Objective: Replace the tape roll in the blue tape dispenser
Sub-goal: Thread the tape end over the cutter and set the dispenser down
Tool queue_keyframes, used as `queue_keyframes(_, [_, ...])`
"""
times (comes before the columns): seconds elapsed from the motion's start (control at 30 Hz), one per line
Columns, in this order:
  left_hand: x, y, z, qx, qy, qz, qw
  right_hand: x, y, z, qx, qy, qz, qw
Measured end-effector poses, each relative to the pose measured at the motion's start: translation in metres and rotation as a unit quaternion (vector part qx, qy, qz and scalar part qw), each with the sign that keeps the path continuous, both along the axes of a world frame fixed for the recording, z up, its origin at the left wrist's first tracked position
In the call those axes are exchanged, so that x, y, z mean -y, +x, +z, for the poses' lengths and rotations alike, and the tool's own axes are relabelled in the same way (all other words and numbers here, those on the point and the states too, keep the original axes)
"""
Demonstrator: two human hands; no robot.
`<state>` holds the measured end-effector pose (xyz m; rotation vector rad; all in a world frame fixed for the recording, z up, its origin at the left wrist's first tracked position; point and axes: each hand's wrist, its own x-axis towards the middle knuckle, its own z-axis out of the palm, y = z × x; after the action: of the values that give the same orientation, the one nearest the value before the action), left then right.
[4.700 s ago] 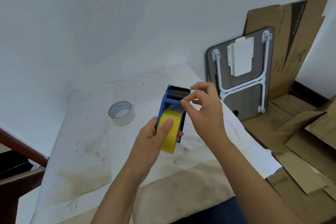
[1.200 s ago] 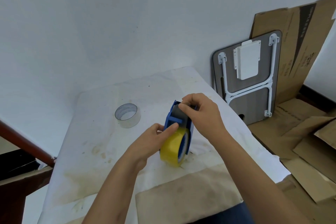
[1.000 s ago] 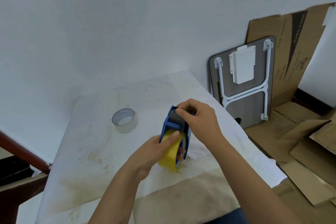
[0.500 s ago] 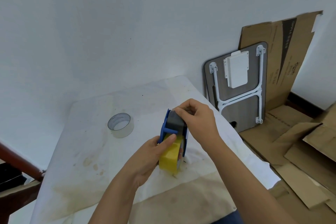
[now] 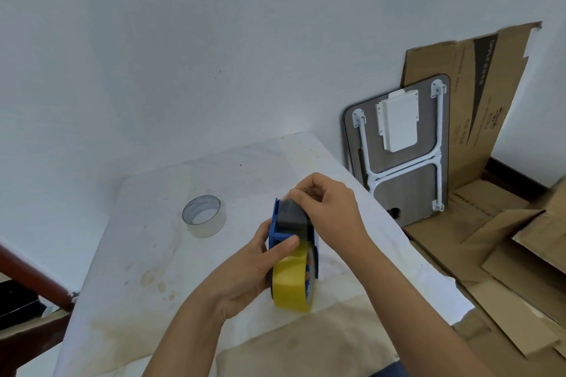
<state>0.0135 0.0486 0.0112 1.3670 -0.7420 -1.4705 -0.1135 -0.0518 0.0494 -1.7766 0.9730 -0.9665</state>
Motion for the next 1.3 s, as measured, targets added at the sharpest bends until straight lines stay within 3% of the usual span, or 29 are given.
queue_keyframes(0.23, [-0.002,0.000,-0.002,0.043,-0.018,0.009,0.999,-0.001,-0.001,0.009,0.018,0.027,-0.016,0.999])
queue_keyframes(0.43, [-0.006,0.004,-0.002,0.063,-0.032,0.000,0.998,0.000,-0.003,0.016,0.038,0.064,0.030,0.997])
queue_keyframes(0.8, [-0.016,0.003,0.002,0.086,-0.049,-0.006,0.995,0.013,-0.012,0.017,0.071,0.211,0.108,0.969])
queue_keyframes(1.03, [-0.020,0.001,0.004,0.054,-0.055,-0.011,0.997,0.013,-0.012,0.009,0.116,0.355,0.162,0.913])
queue_keyframes(1.3, [-0.023,-0.003,0.013,-0.023,-0.053,0.023,0.998,0.004,-0.002,-0.002,0.160,0.381,0.168,0.895])
